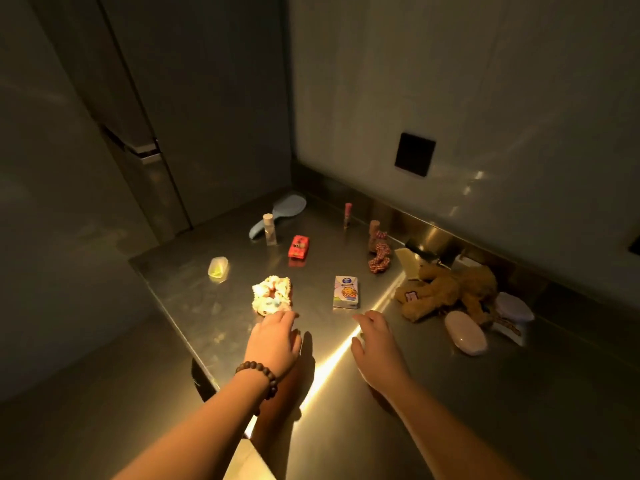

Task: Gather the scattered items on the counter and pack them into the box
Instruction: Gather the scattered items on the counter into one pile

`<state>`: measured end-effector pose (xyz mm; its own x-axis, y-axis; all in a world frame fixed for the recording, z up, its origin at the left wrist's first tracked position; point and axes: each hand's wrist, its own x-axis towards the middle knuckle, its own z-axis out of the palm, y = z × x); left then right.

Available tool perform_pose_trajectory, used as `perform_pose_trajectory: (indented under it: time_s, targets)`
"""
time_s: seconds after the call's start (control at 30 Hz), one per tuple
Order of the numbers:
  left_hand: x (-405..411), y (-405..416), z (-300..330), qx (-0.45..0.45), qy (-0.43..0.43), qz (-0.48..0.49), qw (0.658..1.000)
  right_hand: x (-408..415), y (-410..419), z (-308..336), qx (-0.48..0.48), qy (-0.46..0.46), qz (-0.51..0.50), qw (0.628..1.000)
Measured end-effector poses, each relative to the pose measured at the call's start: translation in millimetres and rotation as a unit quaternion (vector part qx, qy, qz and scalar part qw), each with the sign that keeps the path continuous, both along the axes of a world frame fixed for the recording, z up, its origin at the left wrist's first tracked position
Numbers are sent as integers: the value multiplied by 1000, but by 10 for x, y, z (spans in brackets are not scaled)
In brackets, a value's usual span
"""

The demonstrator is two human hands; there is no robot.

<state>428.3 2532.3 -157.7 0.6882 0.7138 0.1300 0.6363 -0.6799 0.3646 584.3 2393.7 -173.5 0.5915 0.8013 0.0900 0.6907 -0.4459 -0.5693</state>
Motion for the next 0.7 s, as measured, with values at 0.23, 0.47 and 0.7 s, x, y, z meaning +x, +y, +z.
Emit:
perform_pose_trajectory:
  time_s: [0.23, 0.47, 0.7]
  targets:
    - [-94, 731, -102, 16, 0, -6, 1000, -36, 774, -152, -10, -37, -63, 997]
    - [-8, 1393, -442, -41, 93, -138, 985, -76, 1294, -350, -151, -111, -175, 967]
    - [259, 1535, -393, -47, 101, -247, 963, -70, 1330, -373, -123, -71, -262, 955]
